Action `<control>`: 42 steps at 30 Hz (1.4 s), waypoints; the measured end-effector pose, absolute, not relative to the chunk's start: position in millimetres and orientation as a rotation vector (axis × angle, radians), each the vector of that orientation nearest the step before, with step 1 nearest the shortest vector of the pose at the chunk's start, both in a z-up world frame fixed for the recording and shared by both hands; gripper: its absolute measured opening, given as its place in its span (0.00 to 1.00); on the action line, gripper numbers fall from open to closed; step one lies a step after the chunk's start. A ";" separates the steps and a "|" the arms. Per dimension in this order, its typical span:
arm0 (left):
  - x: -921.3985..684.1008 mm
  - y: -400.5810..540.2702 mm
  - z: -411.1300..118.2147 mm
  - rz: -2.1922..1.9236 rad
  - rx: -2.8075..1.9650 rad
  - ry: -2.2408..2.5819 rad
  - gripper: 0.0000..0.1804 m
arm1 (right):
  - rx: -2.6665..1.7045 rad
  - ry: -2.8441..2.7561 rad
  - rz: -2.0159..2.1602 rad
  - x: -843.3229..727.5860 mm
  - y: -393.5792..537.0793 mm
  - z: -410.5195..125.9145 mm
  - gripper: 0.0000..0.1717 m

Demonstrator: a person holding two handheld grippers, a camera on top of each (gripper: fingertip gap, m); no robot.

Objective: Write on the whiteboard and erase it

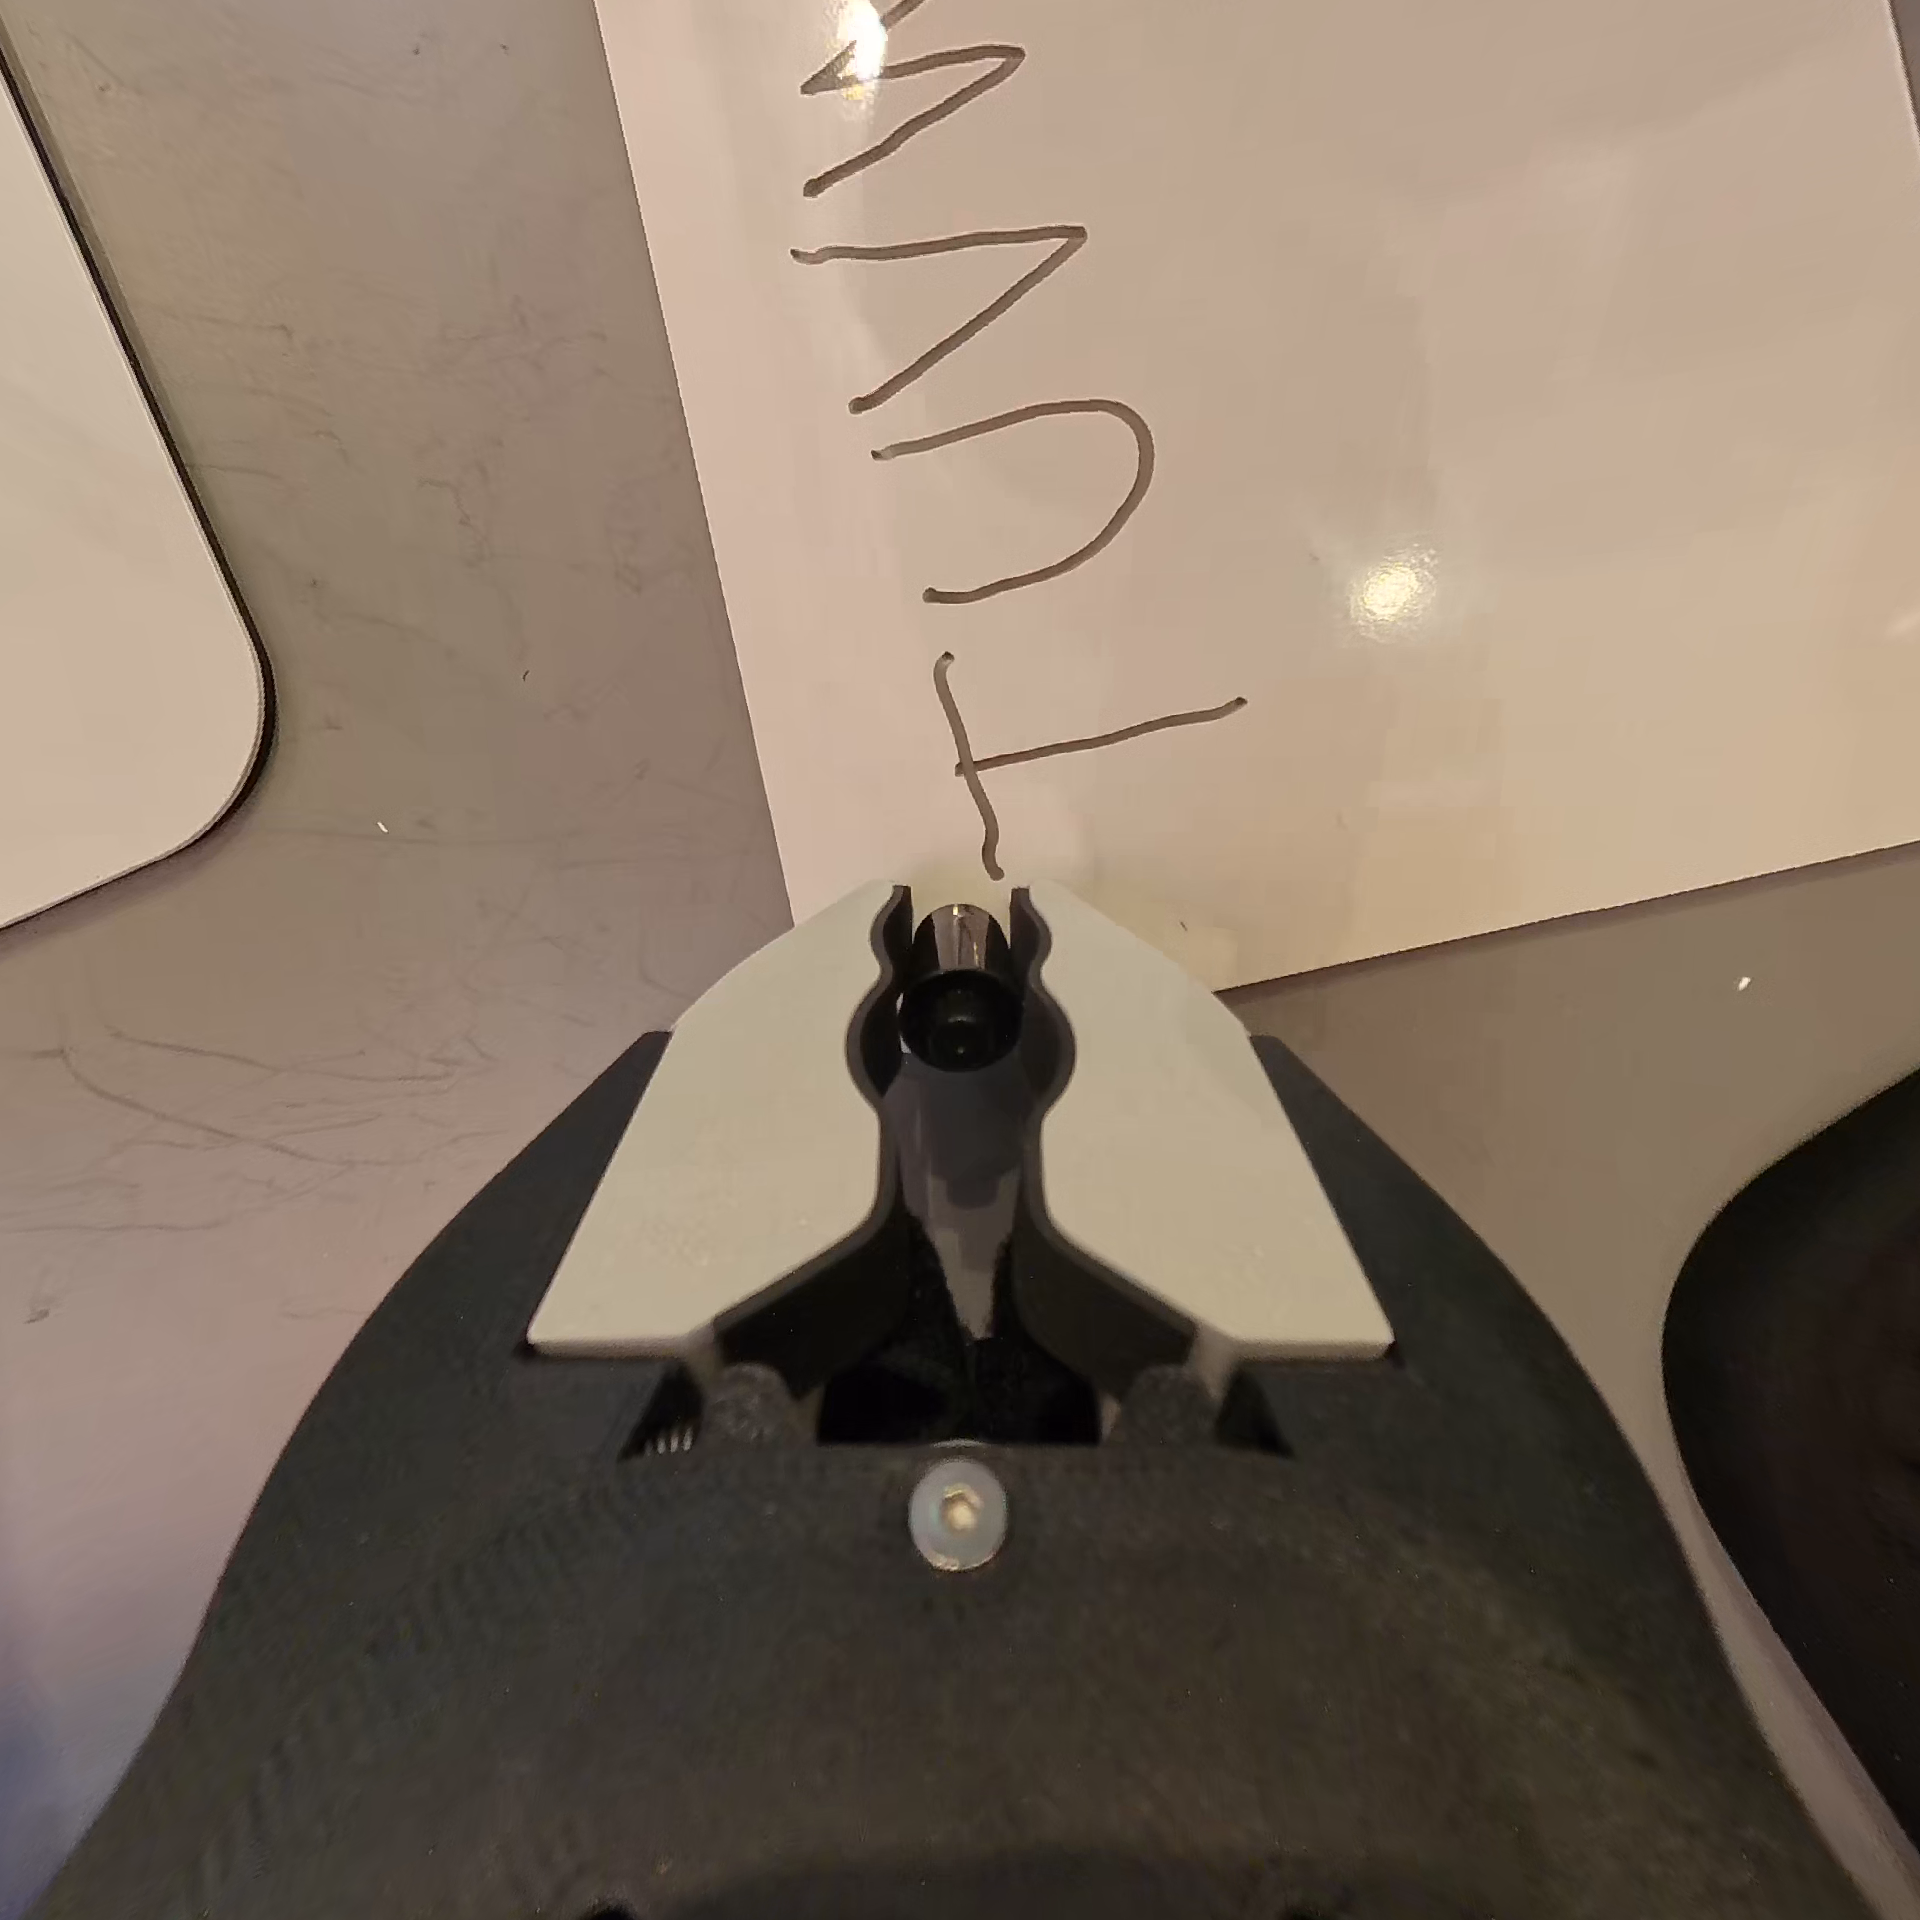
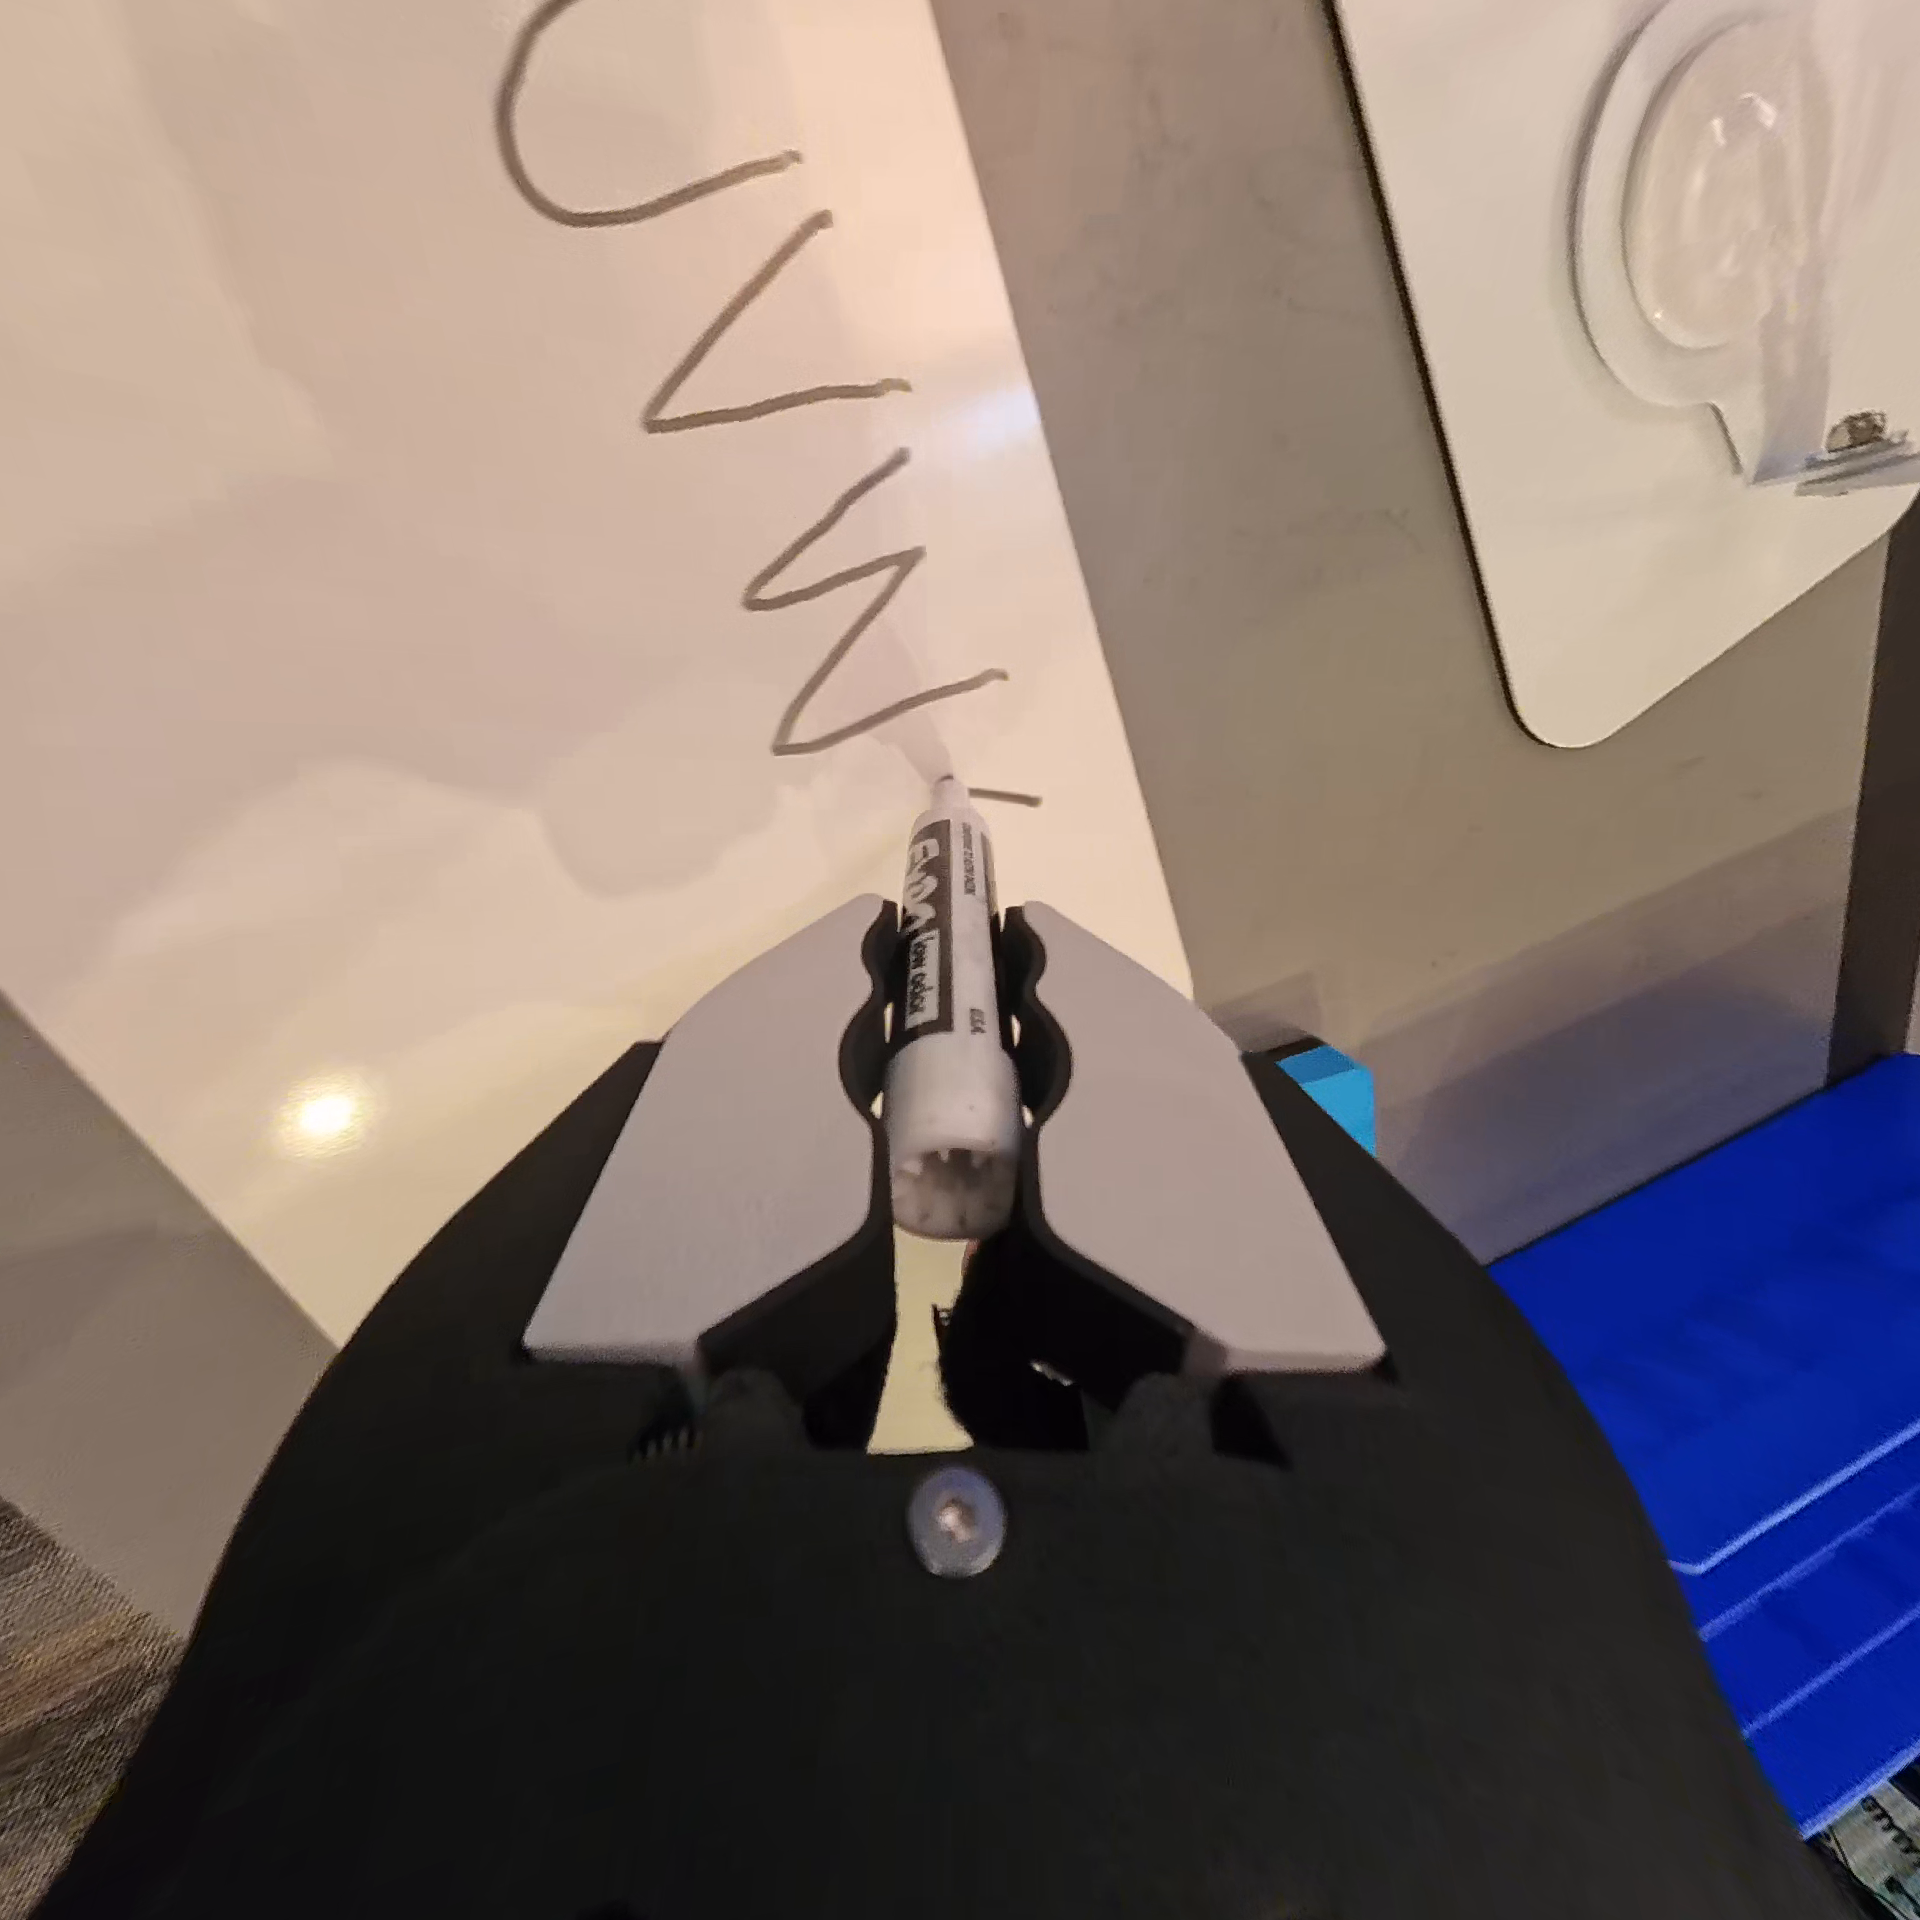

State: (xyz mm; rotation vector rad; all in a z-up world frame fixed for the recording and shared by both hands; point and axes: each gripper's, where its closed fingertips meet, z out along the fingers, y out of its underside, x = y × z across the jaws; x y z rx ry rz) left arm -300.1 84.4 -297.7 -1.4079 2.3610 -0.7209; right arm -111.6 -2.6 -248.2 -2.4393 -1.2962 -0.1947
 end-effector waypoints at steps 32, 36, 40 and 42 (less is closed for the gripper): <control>-299.9 84.4 -297.6 -0.713 -1.407 2.362 0.10 | -2.504 -1.293 -0.265 -94.6 -40.9 -247.7 0.12; -299.8 84.2 -297.6 -0.706 -1.407 2.362 0.10 | -2.485 -1.241 -0.256 -93.1 -37.0 -243.9 0.12; -299.8 84.3 -297.6 -0.705 -1.407 2.362 0.10 | -2.447 -1.174 -0.277 -86.3 -18.5 -232.8 0.12; -299.8 84.3 -297.6 -0.708 -1.407 2.362 0.10 | -2.438 -1.167 -0.292 -82.6 -8.9 -231.9 0.12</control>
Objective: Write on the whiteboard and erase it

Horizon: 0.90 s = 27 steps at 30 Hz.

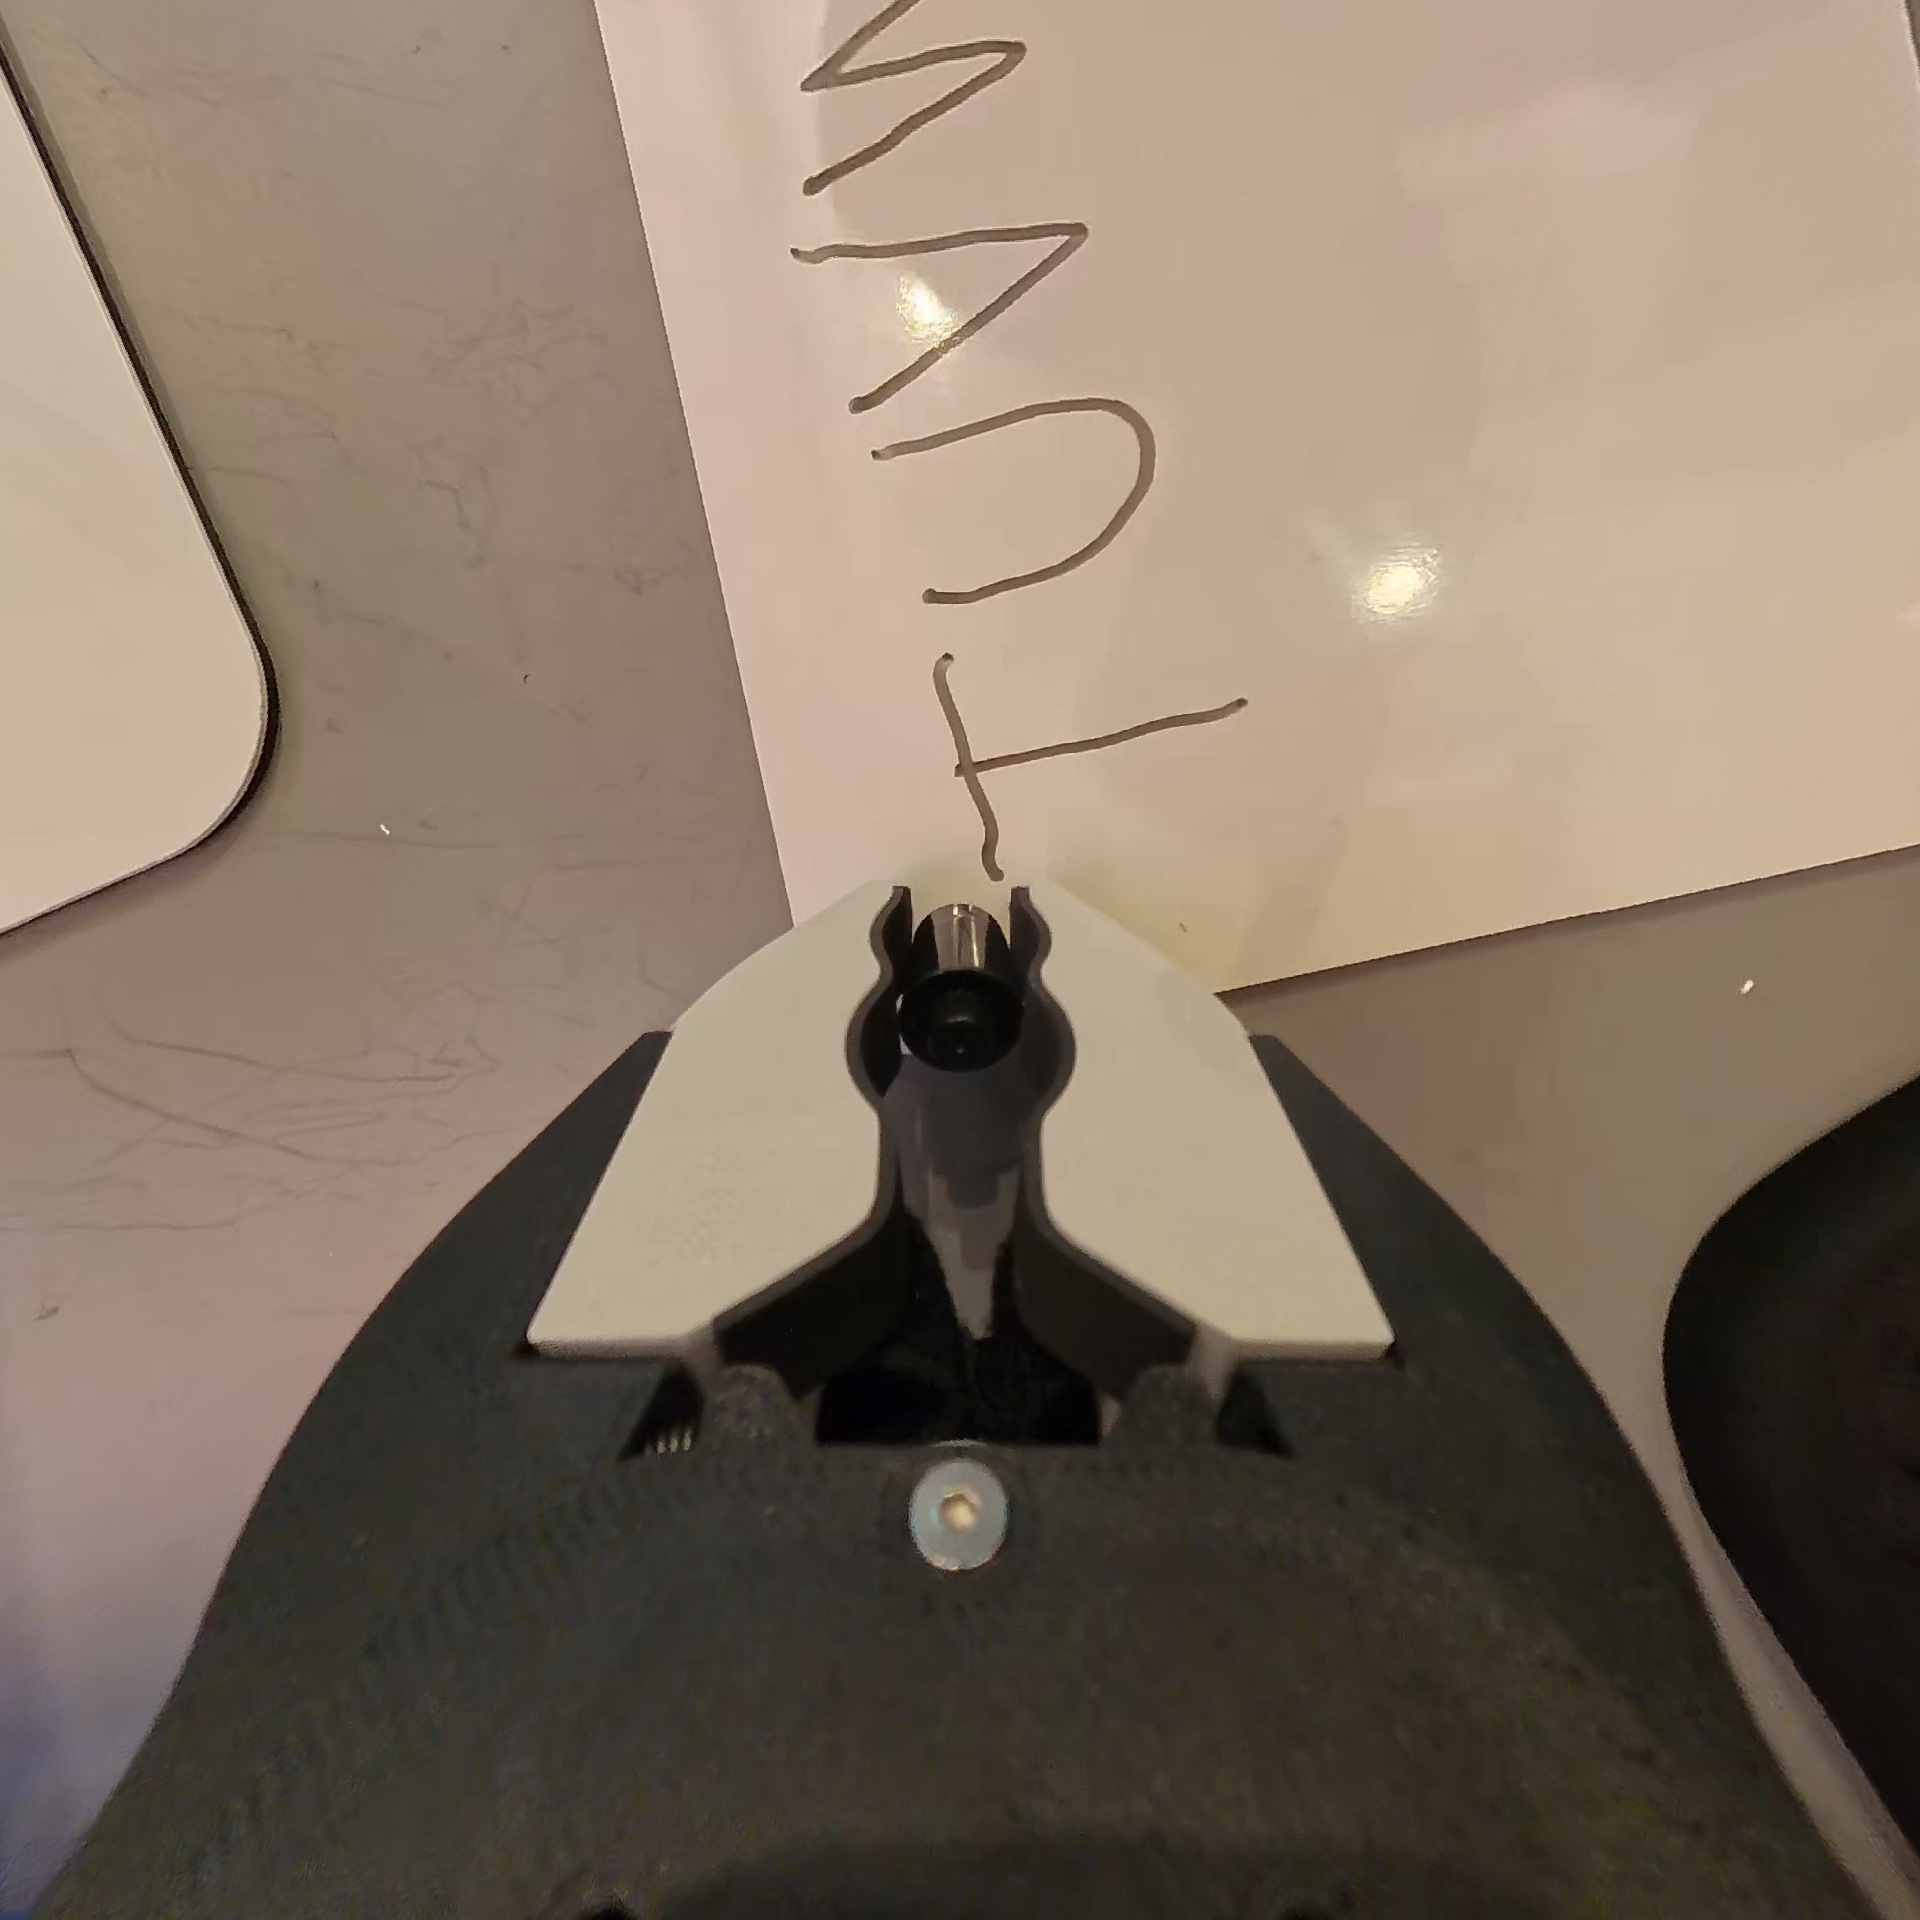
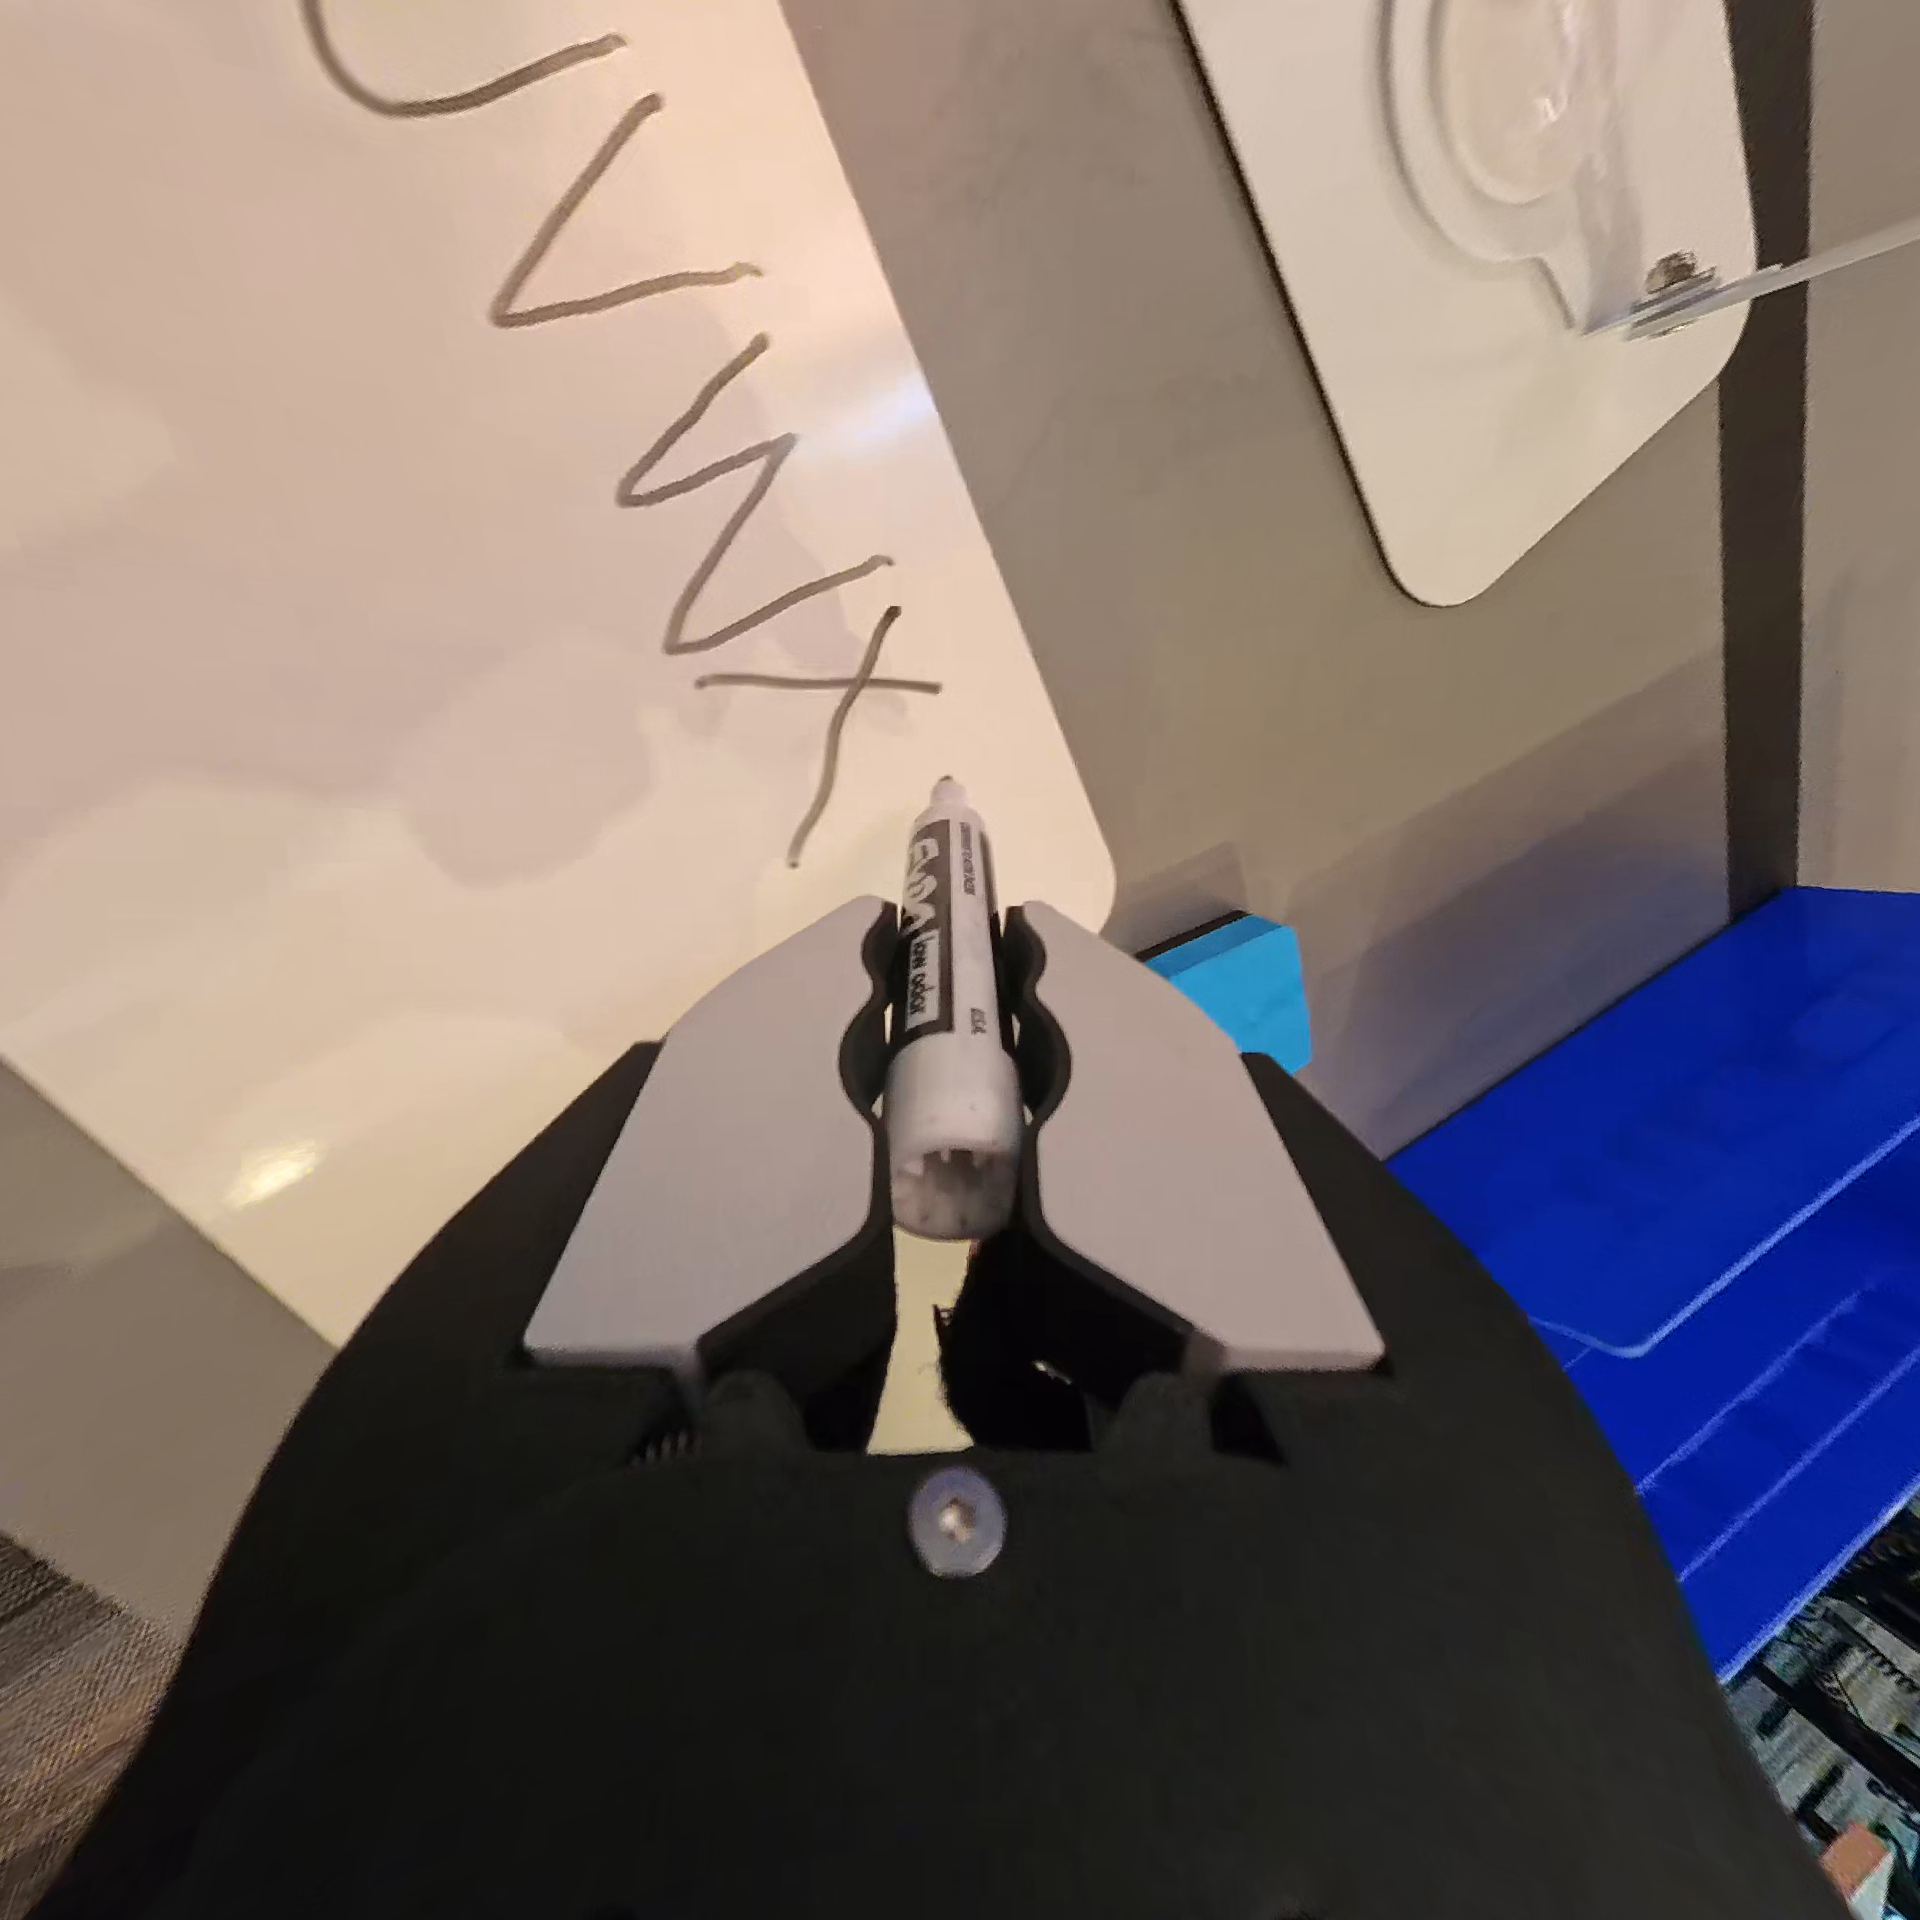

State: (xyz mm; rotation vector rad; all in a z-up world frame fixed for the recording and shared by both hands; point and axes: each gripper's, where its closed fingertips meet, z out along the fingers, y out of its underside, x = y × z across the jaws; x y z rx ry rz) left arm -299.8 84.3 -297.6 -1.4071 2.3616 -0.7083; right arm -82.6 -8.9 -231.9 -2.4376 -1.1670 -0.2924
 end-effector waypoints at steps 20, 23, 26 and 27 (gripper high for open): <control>-299.8 84.1 -297.7 -0.716 -1.408 2.360 0.10 | -2.524 -1.236 -0.292 -69.2 -26.8 -247.6 0.12; -299.7 84.1 -297.7 -0.711 -1.408 2.361 0.10 | -2.531 -1.221 -0.297 -67.0 -33.9 -247.5 0.12; -299.7 84.0 -297.7 -0.711 -1.408 2.361 0.10 | -2.526 -1.204 -0.301 -65.2 -31.1 -247.6 0.12; -299.7 84.1 -297.7 -0.710 -1.408 2.361 0.10 | -2.526 -1.199 -0.314 -63.2 -28.2 -247.8 0.12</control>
